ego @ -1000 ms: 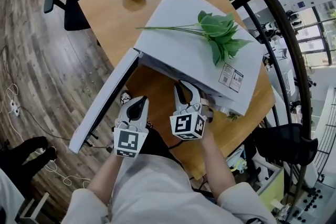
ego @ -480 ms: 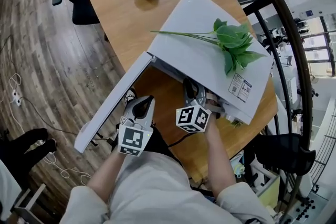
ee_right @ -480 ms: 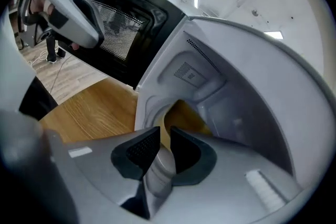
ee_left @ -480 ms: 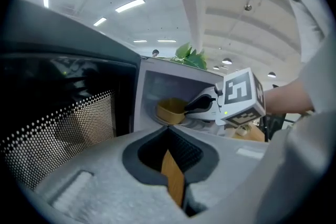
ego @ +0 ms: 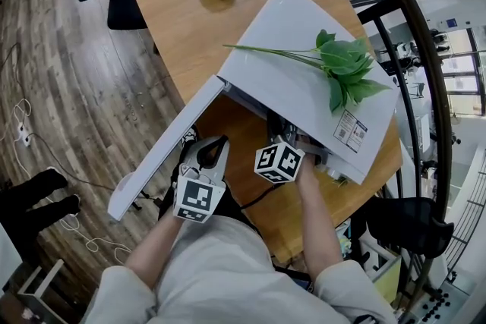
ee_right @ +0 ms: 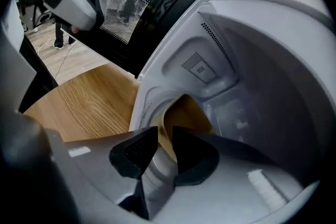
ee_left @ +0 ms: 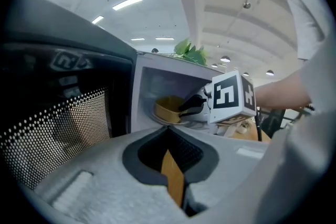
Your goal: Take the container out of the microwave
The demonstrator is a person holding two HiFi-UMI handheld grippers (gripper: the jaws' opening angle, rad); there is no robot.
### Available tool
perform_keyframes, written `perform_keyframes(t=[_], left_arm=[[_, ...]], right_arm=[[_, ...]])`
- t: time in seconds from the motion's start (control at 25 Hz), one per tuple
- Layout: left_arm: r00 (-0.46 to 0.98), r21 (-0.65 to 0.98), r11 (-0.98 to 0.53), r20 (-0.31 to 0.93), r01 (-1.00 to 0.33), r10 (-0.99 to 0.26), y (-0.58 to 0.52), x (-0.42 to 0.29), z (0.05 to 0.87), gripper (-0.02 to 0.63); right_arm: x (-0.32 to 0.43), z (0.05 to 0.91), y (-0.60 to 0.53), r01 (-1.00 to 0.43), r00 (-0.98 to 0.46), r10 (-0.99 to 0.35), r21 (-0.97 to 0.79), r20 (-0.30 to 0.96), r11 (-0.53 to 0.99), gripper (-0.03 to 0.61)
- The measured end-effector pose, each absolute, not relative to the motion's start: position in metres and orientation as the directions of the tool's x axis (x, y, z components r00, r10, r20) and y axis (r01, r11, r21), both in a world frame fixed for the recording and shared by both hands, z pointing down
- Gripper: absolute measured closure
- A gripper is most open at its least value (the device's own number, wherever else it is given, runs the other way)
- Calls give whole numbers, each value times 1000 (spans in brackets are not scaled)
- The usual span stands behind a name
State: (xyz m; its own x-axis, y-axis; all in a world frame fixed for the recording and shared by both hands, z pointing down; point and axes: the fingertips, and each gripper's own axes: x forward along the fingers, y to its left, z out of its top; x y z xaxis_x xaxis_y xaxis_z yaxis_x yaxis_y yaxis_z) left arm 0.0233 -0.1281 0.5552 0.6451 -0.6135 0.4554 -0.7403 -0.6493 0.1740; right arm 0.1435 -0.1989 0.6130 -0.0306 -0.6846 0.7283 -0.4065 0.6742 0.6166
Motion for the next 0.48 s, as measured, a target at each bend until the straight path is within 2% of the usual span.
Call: perform_keyframes(t=[0.48], left_arm=[[638,182,-637,457,-749,-620,-127,21,555,611]], right_arm=[[139,624,-206,-238,-3,-658,639,753,732,472]])
